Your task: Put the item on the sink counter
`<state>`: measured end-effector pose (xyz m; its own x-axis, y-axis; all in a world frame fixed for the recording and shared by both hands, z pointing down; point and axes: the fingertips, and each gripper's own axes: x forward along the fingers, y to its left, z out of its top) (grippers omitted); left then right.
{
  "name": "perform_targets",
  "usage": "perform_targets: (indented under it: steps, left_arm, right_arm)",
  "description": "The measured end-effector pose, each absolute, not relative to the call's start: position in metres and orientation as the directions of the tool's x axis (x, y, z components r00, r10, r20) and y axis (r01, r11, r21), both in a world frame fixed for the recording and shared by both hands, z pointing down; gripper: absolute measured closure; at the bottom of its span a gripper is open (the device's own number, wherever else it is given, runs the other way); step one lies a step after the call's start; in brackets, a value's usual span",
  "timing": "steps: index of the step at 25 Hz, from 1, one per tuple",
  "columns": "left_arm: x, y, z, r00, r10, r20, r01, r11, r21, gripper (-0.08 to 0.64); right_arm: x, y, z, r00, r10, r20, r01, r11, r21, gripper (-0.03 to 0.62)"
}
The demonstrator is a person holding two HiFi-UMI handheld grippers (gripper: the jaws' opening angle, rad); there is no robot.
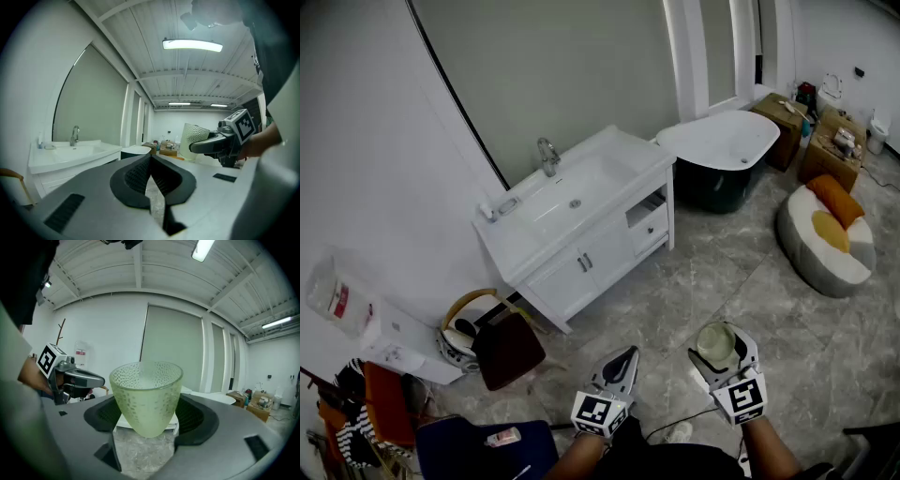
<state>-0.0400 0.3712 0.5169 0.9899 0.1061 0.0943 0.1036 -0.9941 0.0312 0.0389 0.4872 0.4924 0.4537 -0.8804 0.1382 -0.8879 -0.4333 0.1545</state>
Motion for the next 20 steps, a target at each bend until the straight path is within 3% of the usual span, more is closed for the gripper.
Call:
perform_targets:
  steps: [20]
  left_arm:
    - [-0.032,0.326,0.516,0.992,0.073,0.100,0.070,-0.997,0.032,0.548]
  right_arm:
    - [0.056,0.438,0.476,0.419,-0.904,0.083,-0.905,-0.410,0.113,0.221]
